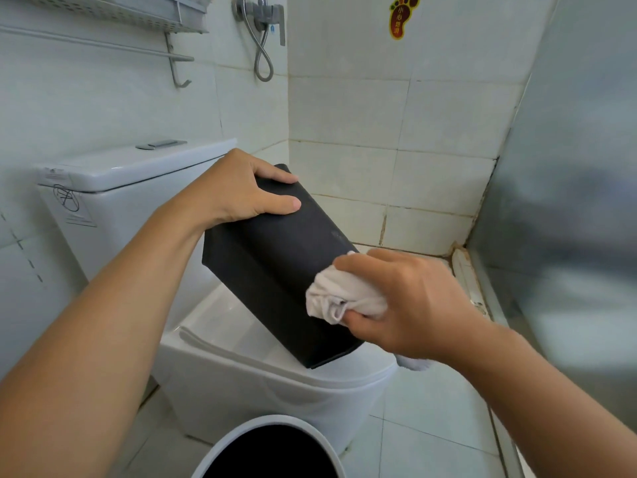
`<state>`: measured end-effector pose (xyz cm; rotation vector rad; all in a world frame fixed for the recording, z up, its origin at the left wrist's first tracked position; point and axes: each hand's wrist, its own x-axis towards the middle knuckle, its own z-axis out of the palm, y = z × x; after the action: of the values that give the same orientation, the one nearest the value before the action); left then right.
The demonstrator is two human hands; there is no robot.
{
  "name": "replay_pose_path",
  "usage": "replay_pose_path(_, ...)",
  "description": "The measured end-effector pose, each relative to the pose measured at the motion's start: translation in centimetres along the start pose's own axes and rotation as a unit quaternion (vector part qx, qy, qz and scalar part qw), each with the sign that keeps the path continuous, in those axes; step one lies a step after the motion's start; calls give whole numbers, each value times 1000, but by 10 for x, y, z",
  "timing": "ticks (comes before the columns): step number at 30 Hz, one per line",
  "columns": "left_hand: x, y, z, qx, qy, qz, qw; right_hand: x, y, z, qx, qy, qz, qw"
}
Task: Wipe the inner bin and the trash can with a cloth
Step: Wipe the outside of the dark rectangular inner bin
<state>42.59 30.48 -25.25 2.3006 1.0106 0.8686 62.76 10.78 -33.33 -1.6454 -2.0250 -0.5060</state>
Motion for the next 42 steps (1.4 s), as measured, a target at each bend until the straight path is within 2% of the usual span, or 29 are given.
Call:
replay_pose_path(5, -3, 0, 0, -3, -2, -13, 1000, -5, 7, -2, -7, -27, 8, 1000)
replay_pose_path(14, -6, 19, 10, 34, -4, 25, 999, 39, -16, 2, 47, 65, 56, 995)
replay_pose_path(22, -6, 7, -1, 0, -6, -1, 1000, 4, -3, -17, 15, -79, 65, 995)
replay_pose_path(25, -7, 8, 0, 6, -6, -3, 1000, -5, 3, -19, 15, -98, 75, 992)
replay_pose_path(29, -9, 13, 2, 19, -6, -1, 1000, 3, 1, -12, 14, -47, 88, 995)
replay_pose_path(35, -10, 31, 11, 48, -24, 47, 997, 33, -13, -10, 23, 46, 97, 994)
replay_pose_path(38, -8, 28, 9, 40, -34, 47, 998, 30, -14, -17, 3, 15, 95, 995)
replay_pose_path(42, -6, 17, 0, 29, -45, 37, 998, 7, -8, -33, -51, -92, 97, 990)
